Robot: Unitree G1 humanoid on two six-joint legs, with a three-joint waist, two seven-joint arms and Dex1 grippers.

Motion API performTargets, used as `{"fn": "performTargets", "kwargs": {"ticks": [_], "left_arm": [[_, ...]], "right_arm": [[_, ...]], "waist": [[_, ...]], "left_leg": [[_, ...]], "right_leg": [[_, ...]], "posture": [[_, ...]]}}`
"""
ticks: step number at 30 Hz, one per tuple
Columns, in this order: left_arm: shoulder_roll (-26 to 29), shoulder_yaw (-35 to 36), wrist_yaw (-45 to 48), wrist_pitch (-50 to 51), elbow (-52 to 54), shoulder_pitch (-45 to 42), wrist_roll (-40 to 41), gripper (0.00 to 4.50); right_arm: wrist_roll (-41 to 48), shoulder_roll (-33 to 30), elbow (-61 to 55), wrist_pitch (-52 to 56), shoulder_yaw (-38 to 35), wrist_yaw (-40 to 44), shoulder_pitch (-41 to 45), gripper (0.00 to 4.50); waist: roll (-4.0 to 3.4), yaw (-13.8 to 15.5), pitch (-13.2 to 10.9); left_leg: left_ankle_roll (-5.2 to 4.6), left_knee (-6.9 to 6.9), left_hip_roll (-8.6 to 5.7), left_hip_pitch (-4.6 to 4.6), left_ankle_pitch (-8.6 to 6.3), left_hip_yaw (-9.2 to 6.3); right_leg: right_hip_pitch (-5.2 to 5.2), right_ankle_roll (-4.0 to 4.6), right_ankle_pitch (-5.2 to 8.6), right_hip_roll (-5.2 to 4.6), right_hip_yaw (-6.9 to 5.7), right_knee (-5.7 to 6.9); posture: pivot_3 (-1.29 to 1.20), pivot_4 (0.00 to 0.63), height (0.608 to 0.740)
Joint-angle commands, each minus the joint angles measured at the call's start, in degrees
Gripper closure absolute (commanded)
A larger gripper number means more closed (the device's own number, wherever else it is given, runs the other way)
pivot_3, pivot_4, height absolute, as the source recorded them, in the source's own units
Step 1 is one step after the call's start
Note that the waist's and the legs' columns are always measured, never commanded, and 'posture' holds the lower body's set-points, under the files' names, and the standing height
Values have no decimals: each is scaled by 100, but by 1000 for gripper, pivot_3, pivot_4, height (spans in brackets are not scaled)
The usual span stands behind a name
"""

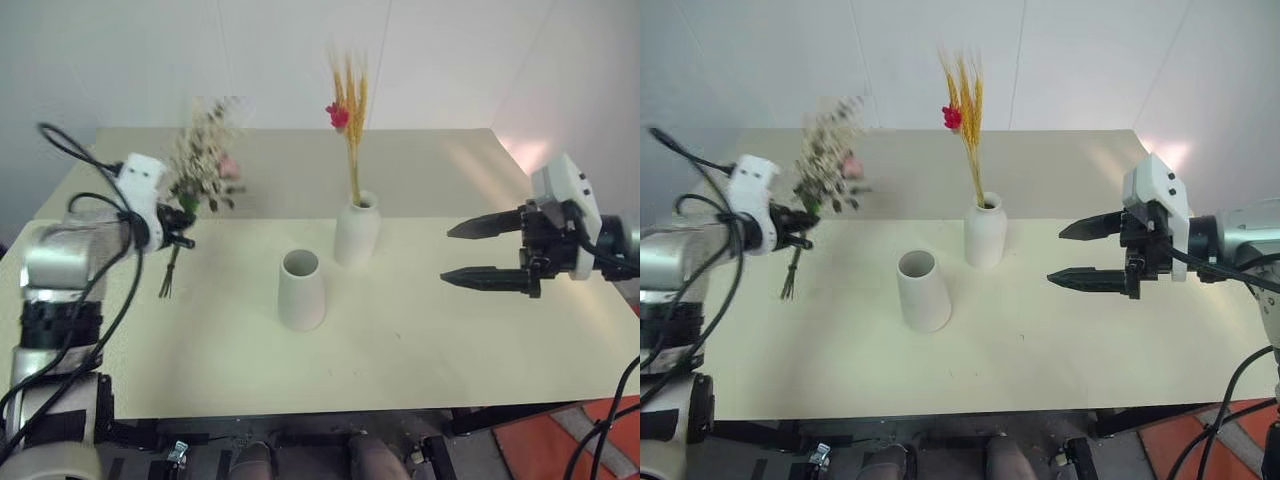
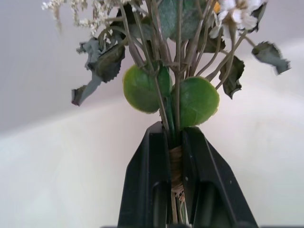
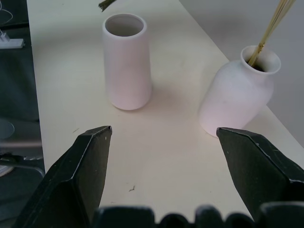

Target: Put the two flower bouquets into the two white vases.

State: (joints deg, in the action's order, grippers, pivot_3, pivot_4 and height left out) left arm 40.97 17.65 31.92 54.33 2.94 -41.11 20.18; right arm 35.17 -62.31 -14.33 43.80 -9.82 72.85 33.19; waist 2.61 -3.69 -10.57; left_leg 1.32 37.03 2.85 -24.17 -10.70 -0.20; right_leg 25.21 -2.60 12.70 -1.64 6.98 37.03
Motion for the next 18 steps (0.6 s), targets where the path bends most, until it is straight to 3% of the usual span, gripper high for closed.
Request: {"fn": "performTargets", "kwargs": {"ticks": [1,5,8,18], "left_arm": [[-441,1314,99,-460,908,-266,1301,4416],[-667,1906,437,-450,900,-548,2606,4416],[-783,1867,571,-544,870,-645,3127,4416],[-1600,302,1284,-1081,351,-1164,3308,4416]], "right_arm": [[122,43,-23,-151,-178,-70,41,315],[167,97,0,-193,-229,-40,-12,315],[134,93,55,-231,-267,-75,-39,315],[382,85,-266,-46,-547,-462,-256,315]], "waist": [[0,35,0],[0,96,0],[0,119,1],[0,132,1]], "left_leg": [[0,5,0,0,0,0],[0,16,0,1,0,0],[0,16,0,10,0,0],[0,23,-1,6,0,0]], "right_leg": [[-2,2,-2,0,-1,0],[-7,-36,16,0,-4,1],[-18,-38,17,0,-4,0],[-21,-30,11,1,-4,-2]], "posture": [[0,150,740],[0,150,740],[0,150,740],[0,150,740]]}}
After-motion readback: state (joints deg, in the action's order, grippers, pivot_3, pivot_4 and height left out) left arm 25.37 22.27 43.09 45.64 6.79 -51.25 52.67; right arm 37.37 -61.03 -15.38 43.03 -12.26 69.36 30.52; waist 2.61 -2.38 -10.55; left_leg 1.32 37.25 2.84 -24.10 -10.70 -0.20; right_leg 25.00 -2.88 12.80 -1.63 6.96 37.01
